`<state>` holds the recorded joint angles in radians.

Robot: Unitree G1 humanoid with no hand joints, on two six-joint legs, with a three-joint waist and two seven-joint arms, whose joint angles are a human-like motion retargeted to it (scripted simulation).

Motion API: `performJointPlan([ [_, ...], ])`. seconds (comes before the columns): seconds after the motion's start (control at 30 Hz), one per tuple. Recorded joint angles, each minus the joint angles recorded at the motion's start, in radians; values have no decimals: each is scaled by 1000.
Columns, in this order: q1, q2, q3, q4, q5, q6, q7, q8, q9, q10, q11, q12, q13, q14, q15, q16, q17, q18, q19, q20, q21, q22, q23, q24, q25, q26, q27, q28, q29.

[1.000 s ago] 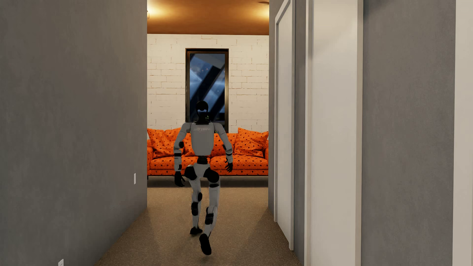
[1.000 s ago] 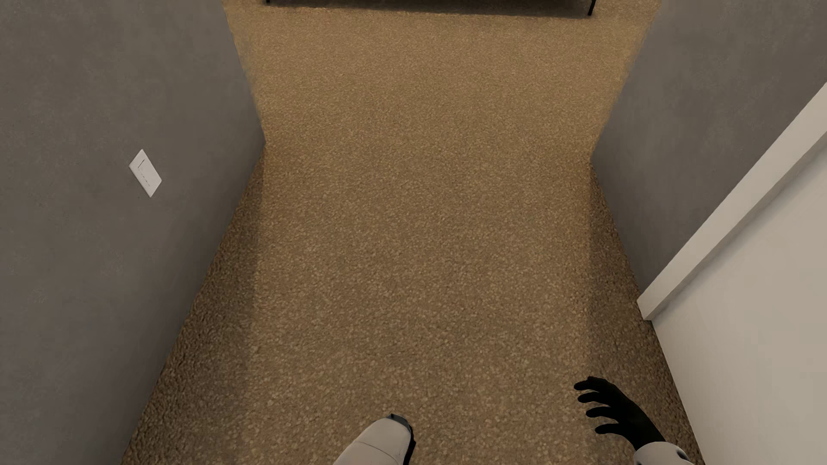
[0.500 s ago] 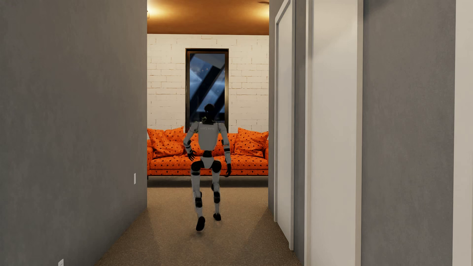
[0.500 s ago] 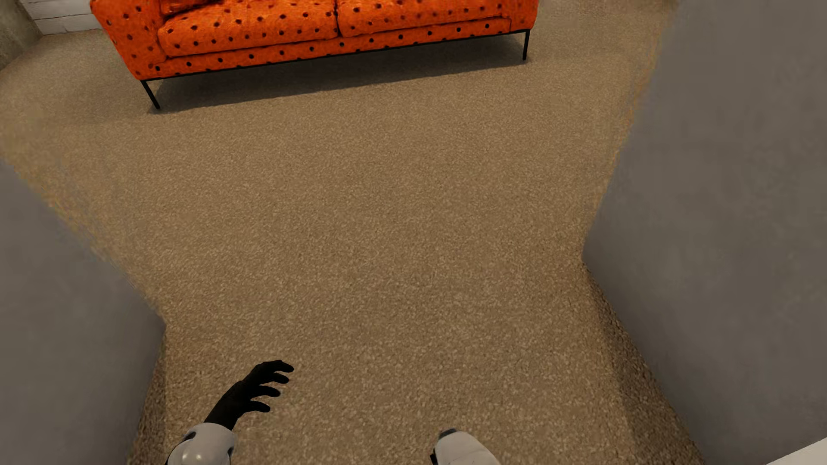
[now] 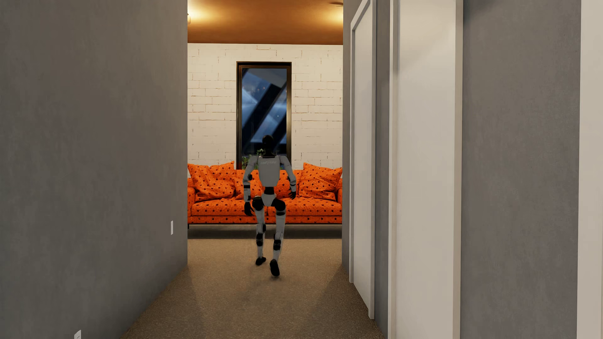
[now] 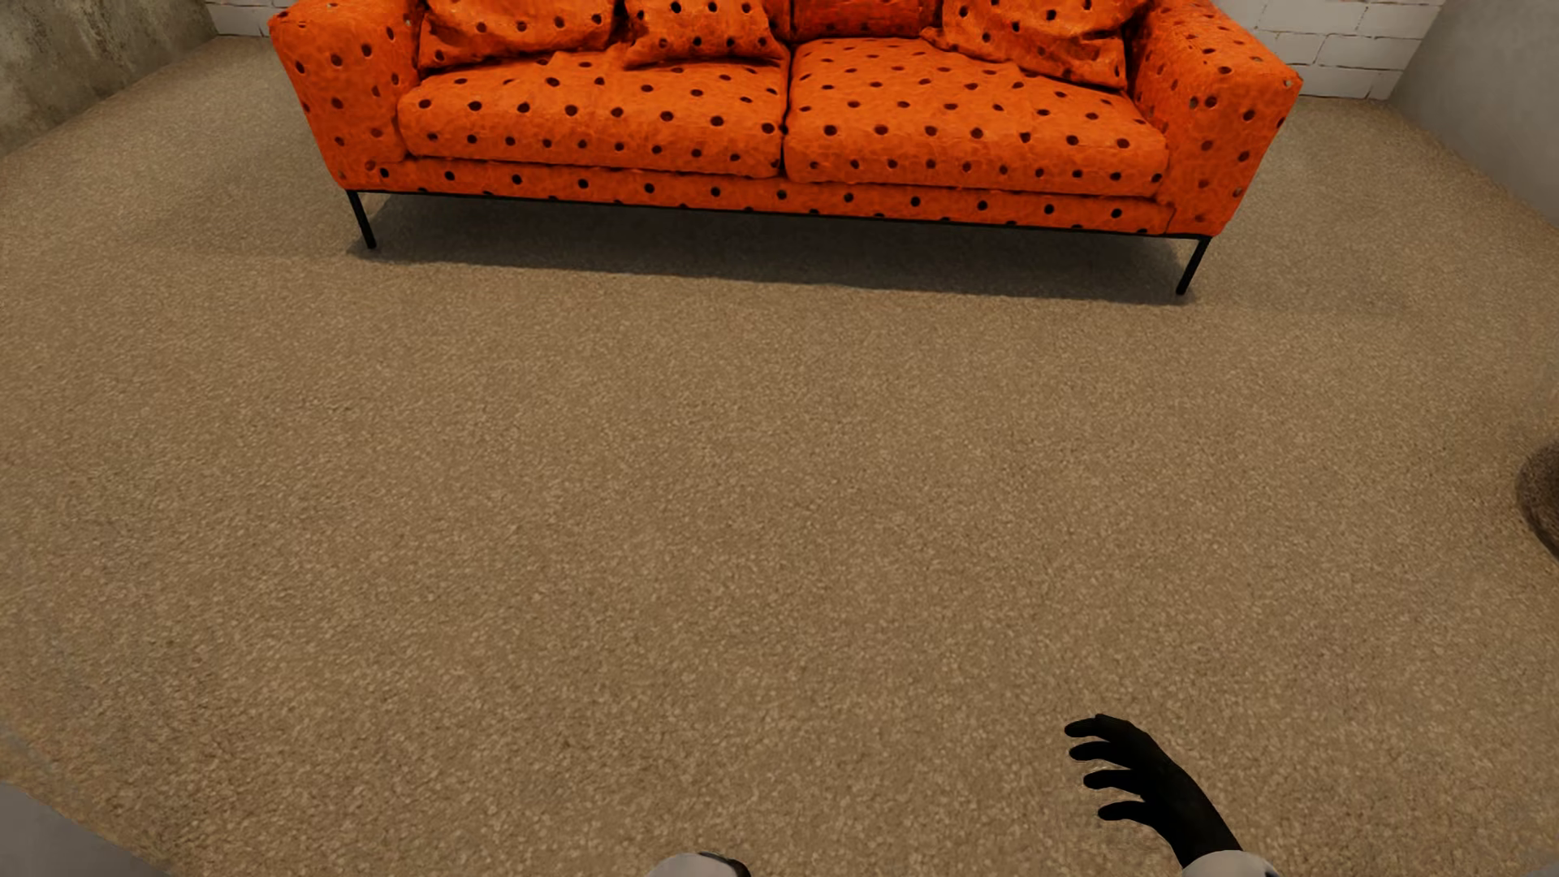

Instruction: Approach the sofa

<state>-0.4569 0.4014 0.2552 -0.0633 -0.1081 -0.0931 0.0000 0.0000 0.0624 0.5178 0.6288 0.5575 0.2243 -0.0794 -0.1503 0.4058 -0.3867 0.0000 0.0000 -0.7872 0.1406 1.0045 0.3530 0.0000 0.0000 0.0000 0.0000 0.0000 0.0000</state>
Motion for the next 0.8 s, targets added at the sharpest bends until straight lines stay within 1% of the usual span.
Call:
performJointPlan([
  [0.03,-13,-32,-1,-41,-38,-21,0,0,-15,50,123,10,23,191,142,-6,8,0,0,19,1,14,39,0,0,0,0,0,0],
  [0.07,-5,-89,-28,-87,-71,-46,0,0,-14,127,294,1,41,277,280,-9,24,0,0,15,31,31,109,0,0,0,0,0,0],
  [0.1,51,-164,-51,-129,-89,-58,0,0,5,168,474,-28,52,278,326,-12,38,0,0,26,75,37,202,0,0,0,0,0,0],
  [0.13,121,-277,-86,-169,-101,-66,0,0,26,162,649,-81,44,246,243,-17,44,0,0,45,140,28,303,0,0,0,0,0,0],
  [0.17,225,-374,-137,-187,-89,-59,0,0,39,121,747,-133,43,183,91,-17,50,0,0,59,212,-9,401,0,0,0,0,0,0],
  [0.2,333,-458,-201,-182,-59,-38,0,0,39,71,763,-176,66,112,-35,-13,52,0,0,92,265,-70,477,0,0,0,0,0,0],
  [0.23,429,-529,-277,-155,-24,-8,0,0,38,28,704,-229,105,40,-91,-13,48,0,0,121,292,-124,526,0,0,0,0,0,0],
  [0.27,507,-594,-350,-128,-8,12,0,0,35,-12,579,-280,142,-30,-95,-6,41,0,0,160,316,-197,565,0,0,0,0,0,0],
  [0.3,577,-631,-417,-105,-6,27,0,0,32,-45,399,-334,181,-89,-72,2,32,0,0,193,332,-264,595,0,0,0,0,0,0],
  [0.33,628,-661,-476,-91,-20,38,0,0,23,-71,202,-388,218,-139,-46,2,26,0,0,250,329,-321,614,0,0,0,0,0,0],
  [0.37,660,-694,-509,-79,-27,44,0,0,7,-86,1,-439,245,-187,4,4,24,0,0,310,324,-377,629,0,0,0,0,0,0],
  [0.43,716,-762,-528,-52,-41,46,0,0,-22,-78,-442,-519,295,-273,338,18,22,0,0,387,336,-464,644,0,0,0,0,0,0],
  [0.47,753,-800,-534,-38,-41,46,0,0,-25,-56,-338,-531,312,-285,229,24,23,0,0,421,341,-512,648,0,0,0,0,0,0],
  [0.5,787,-834,-545,-28,-41,45,0,0,-28,-15,-77,-517,322,-268,75,19,24,0,0,460,351,-548,657,0,0,0,0,0,0],
  [0.53,809,-843,-562,-11,-38,50,0,0,-41,57,24,-485,327,-211,107,5,25,0,0,484,357,-554,670,0,0,0,0,0,0],
  [0.57,814,-828,-572,22,-15,74,0,0,-43,167,120,-454,330,-91,132,-19,27,0,0,480,323,-510,682,0,0,0,0,0,0],
  [0.6,788,-778,-566,50,28,95,0,0,-38,323,172,-413,320,66,98,-45,24,0,0,453,301,-444,681,0,0,0,0,0,0],
  [0.63,702,-716,-571,58,65,97,0,0,-33,528,165,-387,300,179,55,-56,28,0,0,386,258,-369,655,0,0,0,0,0,0],
  [0.67,590,-646,-573,57,99,99,0,0,-27,741,139,-392,275,216,50,-64,40,0,0,318,221,-237,617,0,0,0,0,0,0],
  [0.7,504,-564,-550,43,120,92,0,0,-14,878,99,-405,242,202,40,-69,49,0,0,268,193,-62,562,0,0,0,0,0,0],
  [0.73,430,-484,-504,33,126,76,0,0,-3,916,59,-375,207,191,17,-69,60,0,0,234,175,-6,501,0,0,0,0,0,0],
  [0.77,369,-407,-444,38,118,59,0,0,10,862,21,-330,173,202,13,-72,67,0,0,219,156,34,431,0,0,0,0,0,0],
  [0.8,306,-355,-388,67,101,44,0,0,8,708,-13,-268,147,245,26,-79,72,0,0,281,138,39,350,0,0,0,0,0,0],
])
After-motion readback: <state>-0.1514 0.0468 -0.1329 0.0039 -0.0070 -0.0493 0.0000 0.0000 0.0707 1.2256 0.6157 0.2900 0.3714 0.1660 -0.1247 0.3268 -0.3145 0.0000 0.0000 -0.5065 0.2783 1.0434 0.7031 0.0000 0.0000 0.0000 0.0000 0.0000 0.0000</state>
